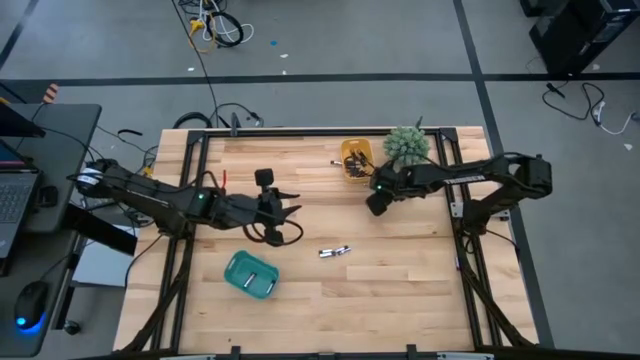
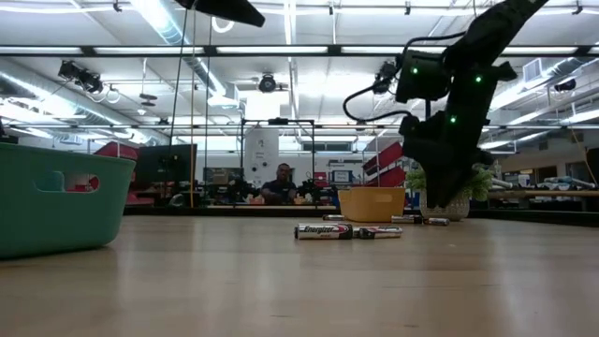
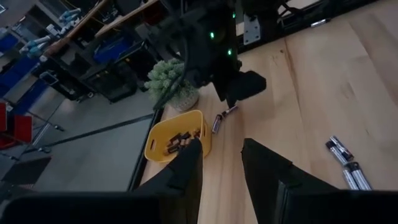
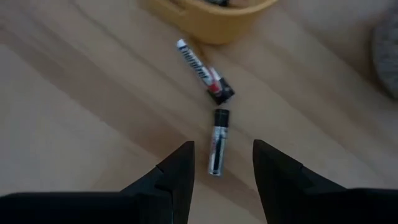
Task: Sort batteries
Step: Put the silver battery into the green bin
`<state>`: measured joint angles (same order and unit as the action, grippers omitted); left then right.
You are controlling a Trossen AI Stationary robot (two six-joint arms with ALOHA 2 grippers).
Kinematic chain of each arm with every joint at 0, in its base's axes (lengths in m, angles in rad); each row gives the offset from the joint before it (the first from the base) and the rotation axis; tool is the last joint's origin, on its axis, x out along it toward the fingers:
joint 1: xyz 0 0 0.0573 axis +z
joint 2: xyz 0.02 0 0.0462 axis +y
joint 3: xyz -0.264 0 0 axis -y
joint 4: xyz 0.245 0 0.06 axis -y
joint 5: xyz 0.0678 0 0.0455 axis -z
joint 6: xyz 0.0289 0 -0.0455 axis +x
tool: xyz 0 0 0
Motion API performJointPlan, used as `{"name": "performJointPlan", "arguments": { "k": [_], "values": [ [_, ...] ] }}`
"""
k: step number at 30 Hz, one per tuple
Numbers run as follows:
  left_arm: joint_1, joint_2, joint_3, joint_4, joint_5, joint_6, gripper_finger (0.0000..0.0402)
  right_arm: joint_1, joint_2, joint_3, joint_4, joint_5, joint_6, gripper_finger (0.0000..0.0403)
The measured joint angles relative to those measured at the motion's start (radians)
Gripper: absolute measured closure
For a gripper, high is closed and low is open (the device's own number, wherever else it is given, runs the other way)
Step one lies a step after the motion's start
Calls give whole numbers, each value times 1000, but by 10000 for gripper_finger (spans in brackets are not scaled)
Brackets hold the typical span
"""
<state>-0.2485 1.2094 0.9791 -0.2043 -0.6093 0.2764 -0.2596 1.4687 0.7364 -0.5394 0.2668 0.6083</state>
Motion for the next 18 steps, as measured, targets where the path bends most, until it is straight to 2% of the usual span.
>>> {"name": "performJointPlan", "arguments": {
  "k": [12,18],
  "values": [
    [0,2,0,-3,0,0,290,2,156,7,38,-8,-7,256],
    [0,3,0,-3,0,-1,290,27,156,5,45,-11,-8,299]
  ]
}}
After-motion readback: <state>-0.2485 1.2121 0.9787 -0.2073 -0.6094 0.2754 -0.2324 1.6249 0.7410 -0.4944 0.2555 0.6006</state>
